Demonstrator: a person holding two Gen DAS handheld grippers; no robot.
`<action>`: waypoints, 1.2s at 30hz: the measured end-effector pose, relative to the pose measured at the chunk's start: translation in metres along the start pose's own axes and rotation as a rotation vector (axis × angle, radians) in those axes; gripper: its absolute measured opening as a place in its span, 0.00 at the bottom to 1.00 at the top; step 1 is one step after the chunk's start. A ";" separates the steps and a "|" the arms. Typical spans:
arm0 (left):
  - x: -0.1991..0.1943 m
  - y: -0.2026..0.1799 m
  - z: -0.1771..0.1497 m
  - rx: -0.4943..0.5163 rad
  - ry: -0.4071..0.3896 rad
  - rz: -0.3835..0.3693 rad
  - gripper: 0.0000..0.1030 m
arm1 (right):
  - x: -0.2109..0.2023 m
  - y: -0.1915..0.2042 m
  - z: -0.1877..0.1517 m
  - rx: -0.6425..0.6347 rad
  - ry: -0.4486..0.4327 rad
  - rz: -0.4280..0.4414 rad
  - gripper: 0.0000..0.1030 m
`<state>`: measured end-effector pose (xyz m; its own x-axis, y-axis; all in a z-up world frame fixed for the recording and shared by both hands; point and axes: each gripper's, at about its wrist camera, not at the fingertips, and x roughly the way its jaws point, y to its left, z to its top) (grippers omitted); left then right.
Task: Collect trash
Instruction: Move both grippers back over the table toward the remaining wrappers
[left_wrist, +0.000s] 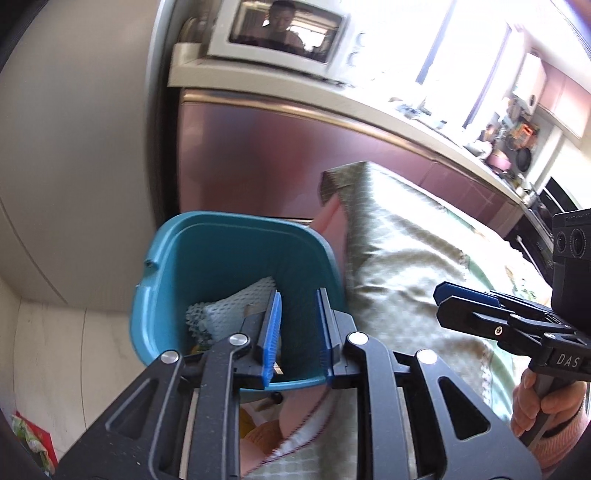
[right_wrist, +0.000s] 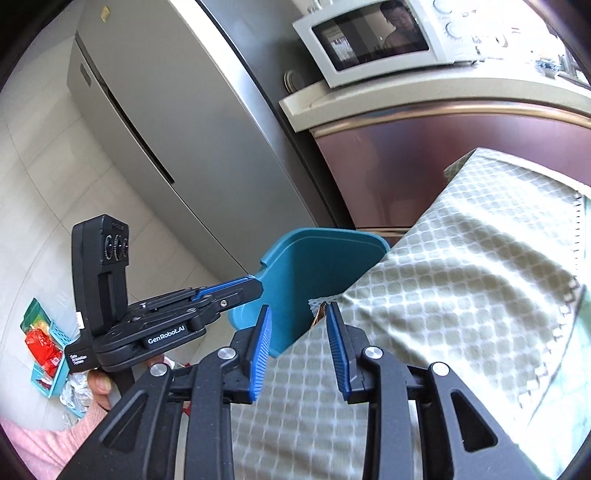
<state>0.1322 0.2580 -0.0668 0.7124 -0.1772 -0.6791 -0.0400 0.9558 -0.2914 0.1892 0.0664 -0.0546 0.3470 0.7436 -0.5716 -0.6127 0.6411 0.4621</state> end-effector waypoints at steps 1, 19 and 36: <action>-0.002 -0.006 0.000 0.011 -0.005 -0.012 0.19 | -0.007 -0.001 -0.002 0.000 -0.013 0.001 0.30; -0.005 -0.175 -0.019 0.260 0.003 -0.280 0.37 | -0.153 -0.065 -0.070 0.163 -0.221 -0.173 0.34; 0.062 -0.340 -0.041 0.474 0.143 -0.405 0.39 | -0.312 -0.149 -0.170 0.434 -0.435 -0.475 0.40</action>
<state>0.1612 -0.0877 -0.0379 0.5044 -0.5447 -0.6700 0.5505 0.8006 -0.2364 0.0512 -0.2934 -0.0599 0.8053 0.3205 -0.4988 -0.0268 0.8601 0.5094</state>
